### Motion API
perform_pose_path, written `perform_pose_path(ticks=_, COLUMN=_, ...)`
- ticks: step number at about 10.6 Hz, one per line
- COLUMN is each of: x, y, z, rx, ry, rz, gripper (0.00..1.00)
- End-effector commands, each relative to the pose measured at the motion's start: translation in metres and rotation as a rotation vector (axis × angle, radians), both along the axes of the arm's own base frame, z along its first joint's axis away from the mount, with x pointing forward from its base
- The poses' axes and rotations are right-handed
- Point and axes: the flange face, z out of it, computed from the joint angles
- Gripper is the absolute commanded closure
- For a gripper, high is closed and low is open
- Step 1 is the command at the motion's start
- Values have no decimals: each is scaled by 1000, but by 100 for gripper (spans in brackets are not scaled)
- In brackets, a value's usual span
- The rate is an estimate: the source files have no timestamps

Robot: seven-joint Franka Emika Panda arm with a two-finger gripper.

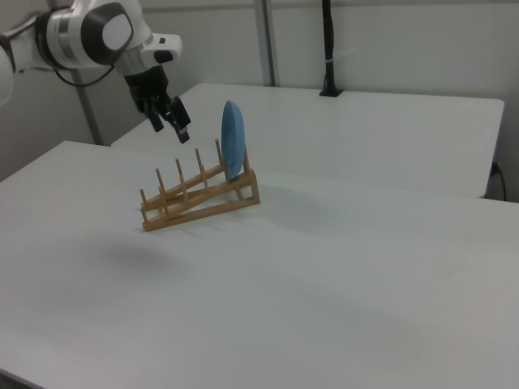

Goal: Place plate in plate rack

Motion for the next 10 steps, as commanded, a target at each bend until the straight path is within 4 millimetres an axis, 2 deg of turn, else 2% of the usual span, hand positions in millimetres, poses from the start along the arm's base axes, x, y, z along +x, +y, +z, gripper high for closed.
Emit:
perform_pose_path(ticks=1, x=-57, y=-33, z=10, rx=39, ry=212, rz=122, gripper=0)
perform_pose_path(ticks=2, x=-67, y=-42, z=8, rx=39, ry=228, rz=124, gripper=0)
perform_pose_path(ticks=4, x=-71, y=-57, z=2, rx=45, ry=239, rz=132, gripper=0)
perform_pose_path(ticks=5, x=-75, y=-60, z=7, rx=46, ry=239, rz=124, gripper=0)
perform_pose_path(ticks=6, x=-78, y=-74, z=15, rx=49, ry=224, rz=100, gripper=0)
perform_pose_path(ticks=10, x=-73, y=-76, z=9, rx=47, ry=233, rz=94, gripper=0)
